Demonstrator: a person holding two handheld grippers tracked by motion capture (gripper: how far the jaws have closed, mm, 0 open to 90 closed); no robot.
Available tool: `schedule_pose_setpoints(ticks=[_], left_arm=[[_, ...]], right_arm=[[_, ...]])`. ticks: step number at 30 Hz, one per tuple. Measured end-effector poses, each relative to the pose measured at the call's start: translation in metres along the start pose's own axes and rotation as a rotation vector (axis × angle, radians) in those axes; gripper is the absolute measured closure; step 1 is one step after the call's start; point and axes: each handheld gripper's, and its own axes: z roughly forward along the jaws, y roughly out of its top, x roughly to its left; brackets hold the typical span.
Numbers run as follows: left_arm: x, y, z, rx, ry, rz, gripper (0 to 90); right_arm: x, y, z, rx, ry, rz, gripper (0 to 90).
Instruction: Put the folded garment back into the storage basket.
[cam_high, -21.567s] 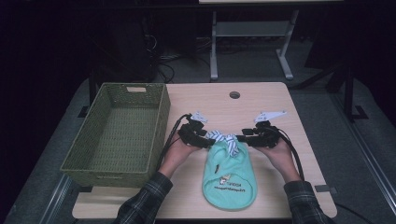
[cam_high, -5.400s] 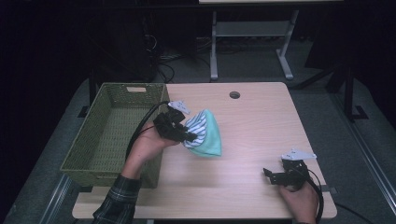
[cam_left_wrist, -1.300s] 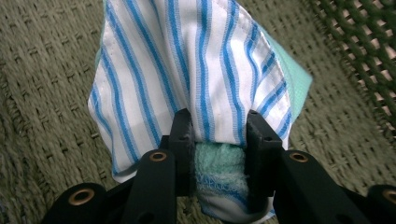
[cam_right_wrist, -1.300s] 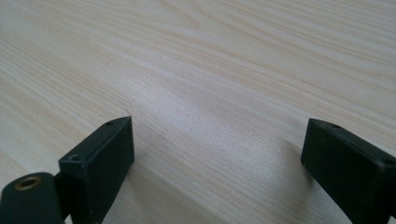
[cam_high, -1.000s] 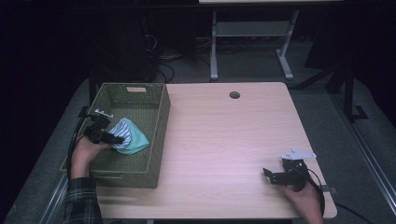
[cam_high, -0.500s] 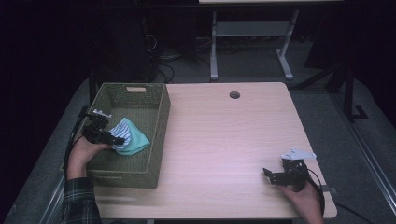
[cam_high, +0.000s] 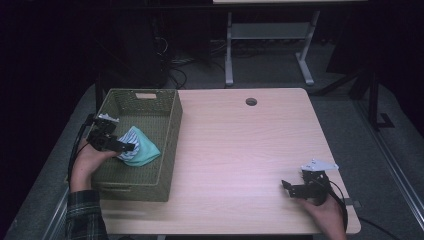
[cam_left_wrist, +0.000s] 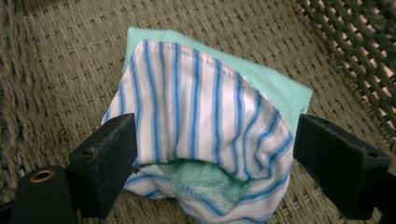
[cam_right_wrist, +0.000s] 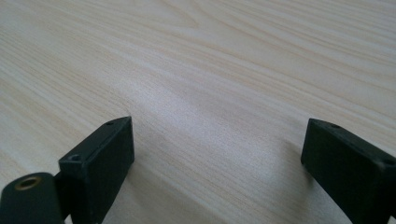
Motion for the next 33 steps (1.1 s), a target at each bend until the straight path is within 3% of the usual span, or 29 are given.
schedule_pose_setpoints(ticks=[13, 18, 28, 33], left_arm=[[-0.033, 0.022, -0.014, -0.091, -0.084, 0.056, 13.2], [-0.049, 0.031, -0.015, -0.098, -0.117, 0.098, 13.2], [-0.074, 0.044, -0.014, -0.131, -0.166, 0.119, 13.3], [-0.088, 0.050, -0.014, -0.138, -0.170, 0.136, 13.3]], right_arm=[[0.000, 0.000, 0.000, 0.000, 0.000, -0.001, 9.1], [0.000, 0.000, 0.000, 0.000, 0.000, 0.000, 9.1], [0.000, 0.000, 0.000, 0.000, 0.000, -0.001, 9.1], [0.000, 0.000, 0.000, 0.000, 0.000, 0.000, 9.1]])
